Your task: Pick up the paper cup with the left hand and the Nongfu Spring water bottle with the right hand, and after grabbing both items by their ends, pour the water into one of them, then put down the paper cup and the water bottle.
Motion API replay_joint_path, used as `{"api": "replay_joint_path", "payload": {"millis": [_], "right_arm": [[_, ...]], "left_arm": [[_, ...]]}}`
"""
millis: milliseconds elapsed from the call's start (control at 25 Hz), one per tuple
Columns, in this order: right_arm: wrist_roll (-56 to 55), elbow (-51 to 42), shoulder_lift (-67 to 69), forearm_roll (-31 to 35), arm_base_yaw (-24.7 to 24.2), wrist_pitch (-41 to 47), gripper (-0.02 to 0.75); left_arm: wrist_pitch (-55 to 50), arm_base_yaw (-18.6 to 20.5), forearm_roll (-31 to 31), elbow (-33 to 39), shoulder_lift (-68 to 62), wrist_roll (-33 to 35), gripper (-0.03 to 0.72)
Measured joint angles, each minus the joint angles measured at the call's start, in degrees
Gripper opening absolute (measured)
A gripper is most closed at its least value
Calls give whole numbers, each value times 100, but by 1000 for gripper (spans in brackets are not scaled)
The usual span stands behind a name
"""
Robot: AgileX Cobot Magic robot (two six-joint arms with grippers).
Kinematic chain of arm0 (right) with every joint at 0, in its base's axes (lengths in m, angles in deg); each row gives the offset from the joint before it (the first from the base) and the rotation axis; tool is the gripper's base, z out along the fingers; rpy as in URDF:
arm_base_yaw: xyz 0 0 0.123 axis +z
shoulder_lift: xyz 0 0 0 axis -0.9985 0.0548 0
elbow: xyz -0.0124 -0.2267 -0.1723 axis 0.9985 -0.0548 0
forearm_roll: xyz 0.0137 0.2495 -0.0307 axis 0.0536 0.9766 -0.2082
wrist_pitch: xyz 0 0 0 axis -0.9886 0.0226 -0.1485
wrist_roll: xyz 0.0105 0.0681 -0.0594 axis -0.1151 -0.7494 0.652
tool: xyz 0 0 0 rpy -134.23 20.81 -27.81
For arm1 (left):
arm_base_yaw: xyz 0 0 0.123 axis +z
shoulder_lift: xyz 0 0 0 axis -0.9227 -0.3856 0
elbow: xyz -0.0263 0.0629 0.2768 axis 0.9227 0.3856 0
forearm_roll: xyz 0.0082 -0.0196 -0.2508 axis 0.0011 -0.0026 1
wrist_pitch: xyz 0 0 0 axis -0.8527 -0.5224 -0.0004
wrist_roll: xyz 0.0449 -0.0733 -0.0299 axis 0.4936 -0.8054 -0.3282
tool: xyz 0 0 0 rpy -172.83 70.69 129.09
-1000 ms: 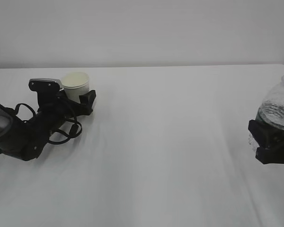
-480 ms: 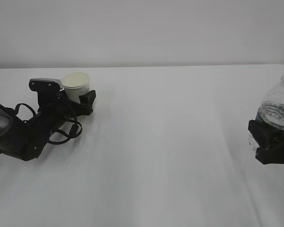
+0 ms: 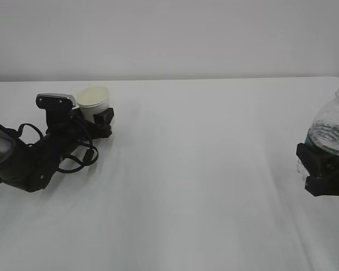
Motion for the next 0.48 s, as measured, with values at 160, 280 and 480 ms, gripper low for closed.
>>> {"api": "replay_joint_path", "payload": {"millis": [160, 280, 480], "right_arm": [[10, 0, 0, 0, 0, 0, 445], [10, 0, 0, 0, 0, 0, 445], [10, 0, 0, 0, 0, 0, 445]], "left_arm": [[0, 0, -23, 0, 0, 0, 545], [0, 0, -59, 0, 0, 0, 545], [0, 0, -76, 0, 0, 0, 545]]}}
